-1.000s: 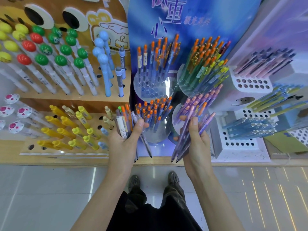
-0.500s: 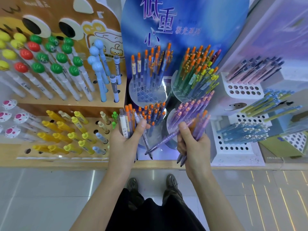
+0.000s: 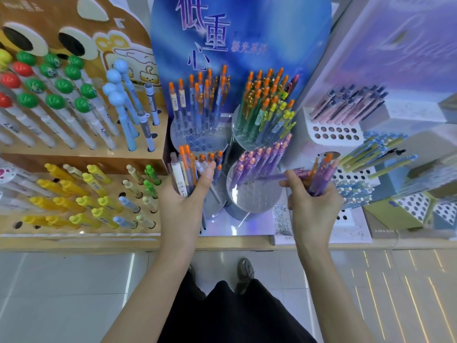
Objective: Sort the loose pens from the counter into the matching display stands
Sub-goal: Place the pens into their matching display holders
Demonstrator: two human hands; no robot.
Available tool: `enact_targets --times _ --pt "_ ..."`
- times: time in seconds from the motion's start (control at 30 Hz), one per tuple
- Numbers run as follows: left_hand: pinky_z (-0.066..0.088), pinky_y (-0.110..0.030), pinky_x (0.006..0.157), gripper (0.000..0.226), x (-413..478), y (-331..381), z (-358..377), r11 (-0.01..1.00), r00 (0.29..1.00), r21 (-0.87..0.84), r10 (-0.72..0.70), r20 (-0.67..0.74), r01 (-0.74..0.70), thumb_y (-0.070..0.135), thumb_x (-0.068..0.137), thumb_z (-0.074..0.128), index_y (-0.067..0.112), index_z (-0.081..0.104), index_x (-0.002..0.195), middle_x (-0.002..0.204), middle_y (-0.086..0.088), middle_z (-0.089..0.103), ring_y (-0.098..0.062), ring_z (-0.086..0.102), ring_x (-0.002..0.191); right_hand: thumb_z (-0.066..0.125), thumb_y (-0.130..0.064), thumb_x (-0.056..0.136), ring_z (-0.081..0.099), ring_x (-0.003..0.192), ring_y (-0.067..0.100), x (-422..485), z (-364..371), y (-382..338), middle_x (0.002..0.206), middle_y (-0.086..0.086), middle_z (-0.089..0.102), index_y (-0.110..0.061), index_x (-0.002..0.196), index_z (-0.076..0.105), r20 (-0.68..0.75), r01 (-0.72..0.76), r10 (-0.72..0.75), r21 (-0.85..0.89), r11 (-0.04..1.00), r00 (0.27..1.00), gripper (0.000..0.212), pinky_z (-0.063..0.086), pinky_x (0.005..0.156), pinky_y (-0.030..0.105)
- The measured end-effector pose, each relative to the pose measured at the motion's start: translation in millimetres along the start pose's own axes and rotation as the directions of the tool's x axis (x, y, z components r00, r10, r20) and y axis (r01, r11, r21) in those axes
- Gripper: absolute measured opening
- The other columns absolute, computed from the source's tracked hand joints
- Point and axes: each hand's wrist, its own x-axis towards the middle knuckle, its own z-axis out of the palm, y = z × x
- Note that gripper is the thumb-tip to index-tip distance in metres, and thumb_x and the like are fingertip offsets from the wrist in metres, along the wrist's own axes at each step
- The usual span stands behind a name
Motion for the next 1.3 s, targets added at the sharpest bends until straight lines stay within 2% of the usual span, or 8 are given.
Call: enact_targets --times 0.17,0.27,0.37,0.47,0.63,0.9,1.07,1.3 --pt "0.048 -0.010 0.073 0.016 -3 -3 11 0.998 0.999 -0.055 -0.027 -0.025 0.026 0.027 0.083 0.071 0.018 0.070 0.096 0.086 0.020 0.073 0.003 0.067 0.086 0.070 -0.029 0.085 0.046 0.044 0.014 6 8 -2 0.060 0.013 0.063 -0.029 0.070 0.065 0.115 0.030 -0.022 -0.071 0.997 0.993 0.016 0.044 0.051 0.031" --pt "0.046 -0.011 0.066 0.028 -5 -5 12 0.998 0.995 -0.028 -0.052 -0.084 0.050 0.042 0.073 0.070 0.020 0.066 0.089 0.070 0.021 0.067 0.005 0.063 0.071 0.070 -0.033 0.083 0.047 0.046 0.014 9 10 -1 0.062 0.008 0.065 -0.021 0.071 0.063 0.141 0.031 -0.017 -0.097 0.995 0.990 0.019 0.046 0.053 0.036" --pt "0.046 -0.008 0.064 0.008 -5 -5 12 0.997 0.993 -0.047 -0.065 -0.102 0.060 0.041 0.073 0.071 0.036 0.068 0.078 0.069 0.021 0.067 0.006 0.062 0.069 0.070 -0.037 0.083 0.052 0.054 0.017 7 11 4 0.059 -0.008 0.064 -0.014 0.076 0.064 0.173 0.040 -0.014 -0.145 0.989 0.985 0.025 0.049 0.060 0.037" --pt "0.045 -0.007 0.064 0.012 -3 -3 11 0.999 0.995 -0.043 -0.035 -0.094 0.031 0.031 0.079 0.072 0.041 0.068 0.074 0.069 0.021 0.067 0.007 0.063 0.069 0.070 -0.036 0.083 0.046 0.056 0.026 4 17 6 0.059 0.007 0.059 -0.007 0.074 0.056 0.216 0.118 -0.071 -0.211 0.970 0.974 0.034 0.044 0.058 0.033" --pt "0.046 -0.009 0.064 0.008 2 -3 8 0.998 0.994 -0.044 -0.046 -0.099 0.042 0.029 0.079 0.073 0.032 0.068 0.073 0.066 0.018 0.067 0.004 0.062 0.068 0.072 -0.023 0.086 0.024 0.046 0.013 4 35 -5 0.052 -0.010 0.025 -0.030 0.062 0.021 0.376 0.351 -0.219 -0.331 0.876 0.900 0.056 0.022 0.044 0.022" --pt "0.047 -0.009 0.068 0.010 9 3 8 0.994 0.994 -0.094 -0.065 -0.090 0.056 0.019 0.083 0.071 0.028 0.068 0.081 0.073 0.017 0.070 0.003 0.065 0.075 0.063 -0.017 0.091 0.036 0.049 0.012 6 29 10 0.052 -0.008 0.036 -0.022 0.063 0.045 0.418 0.260 -0.093 -0.364 0.894 0.904 0.033 0.029 0.048 0.020" --pt "0.049 -0.010 0.067 0.012 7 11 12 0.989 0.996 -0.121 -0.087 -0.038 0.081 0.029 0.073 0.073 0.024 0.069 0.083 0.074 0.016 0.072 0.001 0.068 0.077 0.068 -0.020 0.088 0.043 0.055 0.018 2 23 0 0.062 0.013 0.054 -0.012 0.079 0.061 0.387 0.169 -0.077 -0.210 0.963 0.919 0.014 0.036 0.053 0.028" --pt "0.050 -0.011 0.065 0.010 9 19 21 0.987 0.992 -0.099 -0.122 0.043 0.126 0.033 0.067 0.076 0.031 0.071 0.074 0.072 0.013 0.071 -0.001 0.067 0.074 0.072 -0.021 0.083 0.043 0.054 0.002 -3 9 -26 0.059 -0.013 0.051 -0.034 0.101 0.059 0.431 0.081 -0.113 0.091 0.993 0.896 0.025 0.039 0.054 0.014"
